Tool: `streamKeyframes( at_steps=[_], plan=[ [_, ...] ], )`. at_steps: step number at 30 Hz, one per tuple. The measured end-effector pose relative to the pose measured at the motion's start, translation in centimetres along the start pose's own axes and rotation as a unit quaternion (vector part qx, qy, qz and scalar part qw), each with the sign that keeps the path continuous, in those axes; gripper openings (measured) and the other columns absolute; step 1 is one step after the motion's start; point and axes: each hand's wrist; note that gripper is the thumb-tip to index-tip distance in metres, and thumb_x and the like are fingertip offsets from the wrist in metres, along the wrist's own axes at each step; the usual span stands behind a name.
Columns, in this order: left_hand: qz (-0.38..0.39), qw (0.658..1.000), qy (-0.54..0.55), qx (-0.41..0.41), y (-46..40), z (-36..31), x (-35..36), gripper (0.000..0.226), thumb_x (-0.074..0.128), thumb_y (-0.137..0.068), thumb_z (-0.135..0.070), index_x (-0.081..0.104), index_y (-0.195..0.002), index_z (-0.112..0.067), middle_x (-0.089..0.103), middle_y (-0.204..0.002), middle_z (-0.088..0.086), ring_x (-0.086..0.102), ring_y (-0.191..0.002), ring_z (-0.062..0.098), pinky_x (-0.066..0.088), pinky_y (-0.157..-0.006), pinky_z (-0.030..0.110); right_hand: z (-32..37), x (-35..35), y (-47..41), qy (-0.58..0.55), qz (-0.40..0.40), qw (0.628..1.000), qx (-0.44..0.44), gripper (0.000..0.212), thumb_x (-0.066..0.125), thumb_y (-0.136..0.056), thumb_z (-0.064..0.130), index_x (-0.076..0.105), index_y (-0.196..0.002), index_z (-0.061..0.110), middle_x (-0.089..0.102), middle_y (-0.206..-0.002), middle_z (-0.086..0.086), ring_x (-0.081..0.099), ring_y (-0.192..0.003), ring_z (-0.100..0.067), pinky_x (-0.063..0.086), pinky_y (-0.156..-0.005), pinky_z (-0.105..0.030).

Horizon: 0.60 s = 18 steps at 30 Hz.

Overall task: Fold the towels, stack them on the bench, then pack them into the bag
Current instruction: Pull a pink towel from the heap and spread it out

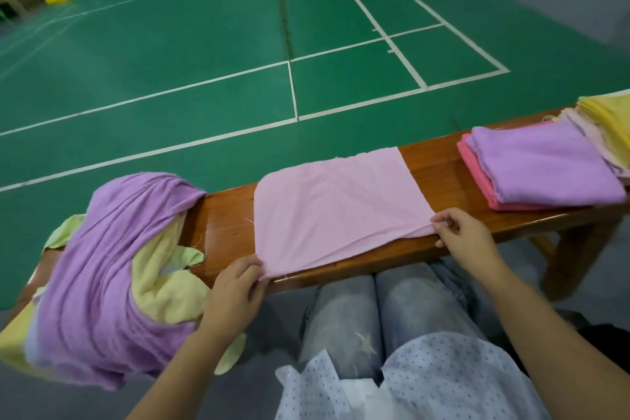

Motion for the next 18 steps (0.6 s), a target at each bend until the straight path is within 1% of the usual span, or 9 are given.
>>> streamKeyframes(
  at_steps=[3,5,6,7,9,11,14,16,18],
  plan=[
    [-0.091,0.981,0.131,-0.115,-1.6,-1.6,-2.0,0.003,0.062,-0.091,-0.017,0.062,-0.088,-0.018,0.062,-0.099,-0.004,0.057,-0.093,0.011,0.041,-0.078,0.017,1.0,-0.2,-0.3,-0.008,-0.017,1.0,-0.002,0.008,0.053,-0.095,0.013,0.058,-0.096,0.018,0.063,-0.093,-0.004,0.063,-0.073,-0.015,0.048,-0.063,-0.026],
    [-0.164,0.965,0.169,-0.115,-4.1,-2.8,-4.6,0.013,0.062,-0.09,-0.01,0.055,-0.08,-0.016,0.058,-0.084,-0.005,0.055,-0.08,0.012,0.039,-0.07,0.012,3.2,-0.6,-1.2,-0.001,-0.046,0.999,-0.03,0.013,0.051,-0.096,0.014,0.058,-0.106,0.018,0.063,-0.098,-0.002,0.062,-0.081,-0.018,0.051,-0.07,-0.029],
    [-0.188,0.96,0.176,-0.11,-5.6,-3.4,-6.1,0.016,0.061,-0.09,-0.008,0.053,-0.079,-0.015,0.055,-0.077,-0.006,0.053,-0.073,0.01,0.038,-0.065,0.009,4.9,-1.0,-1.8,0.006,-0.064,0.996,-0.055,0.019,0.049,-0.097,0.014,0.057,-0.114,0.017,0.061,-0.103,0.001,0.059,-0.085,-0.018,0.048,-0.068,-0.025],
    [-0.204,0.955,0.181,-0.117,-7.2,-3.9,-7.7,0.015,0.06,-0.091,-0.009,0.052,-0.079,-0.013,0.053,-0.073,-0.007,0.05,-0.068,0.009,0.037,-0.061,0.01,6.8,-1.5,-2.5,0.008,-0.083,0.993,-0.082,0.026,0.046,-0.098,0.014,0.055,-0.122,0.015,0.057,-0.107,0.002,0.057,-0.089,-0.017,0.045,-0.067,-0.021],
    [-0.231,0.947,0.183,-0.129,-10.5,-4.3,-11.2,0.014,0.059,-0.092,-0.014,0.05,-0.083,-0.011,0.049,-0.07,-0.006,0.045,-0.065,0.014,0.033,-0.055,0.02,11.2,-2.9,-4.1,0.011,-0.11,0.984,-0.142,0.03,0.042,-0.099,0.012,0.055,-0.126,0.012,0.057,-0.111,-0.001,0.056,-0.099,-0.02,0.045,-0.076,-0.024],
    [-0.256,0.942,0.178,-0.122,-13.6,-4.0,-14.4,0.015,0.061,-0.091,-0.012,0.047,-0.087,-0.01,0.045,-0.07,-0.004,0.043,-0.068,0.022,0.025,-0.057,0.029,15.2,-4.4,-5.6,0.028,-0.127,0.973,-0.193,0.027,0.041,-0.098,0.01,0.059,-0.118,0.009,0.063,-0.112,-0.009,0.059,-0.102,-0.027,0.046,-0.084,-0.033],
    [-0.291,0.929,0.208,-0.097,-17.1,-3.8,-18.8,0.016,0.061,-0.09,-0.005,0.05,-0.102,-0.006,0.05,-0.086,0.006,0.046,-0.083,0.02,0.029,-0.068,0.022,20.6,-6.5,-6.5,0.062,-0.157,0.954,-0.249,0.025,0.041,-0.096,0.009,0.062,-0.109,0.008,0.063,-0.11,-0.012,0.057,-0.098,-0.026,0.043,-0.08,-0.033],
    [-0.311,0.92,0.225,-0.081,-18.3,-3.9,-21.6,0.022,0.06,-0.091,-0.004,0.056,-0.112,0.0,0.054,-0.096,0.01,0.049,-0.088,0.018,0.035,-0.07,0.02,23.5,-8.0,-6.4,0.069,-0.191,0.934,-0.293,0.026,0.04,-0.096,0.01,0.062,-0.11,0.008,0.063,-0.113,-0.013,0.056,-0.102,-0.028,0.043,-0.084,-0.035],
    [-0.322,0.912,0.248,-0.056,-18.8,-3.8,-23.8,0.014,0.061,-0.091,-0.008,0.062,-0.104,-0.005,0.058,-0.09,0.007,0.051,-0.082,0.017,0.039,-0.07,0.022,25.4,-9.5,-5.9,0.063,-0.225,0.914,-0.332,0.027,0.04,-0.097,0.012,0.062,-0.112,0.008,0.063,-0.114,-0.013,0.056,-0.104,-0.029,0.044,-0.086,-0.038]
  ],
)
Point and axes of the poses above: each hand's wrist, its own y-axis away from the middle knuckle, its own x-axis out of the palm, z = x × y
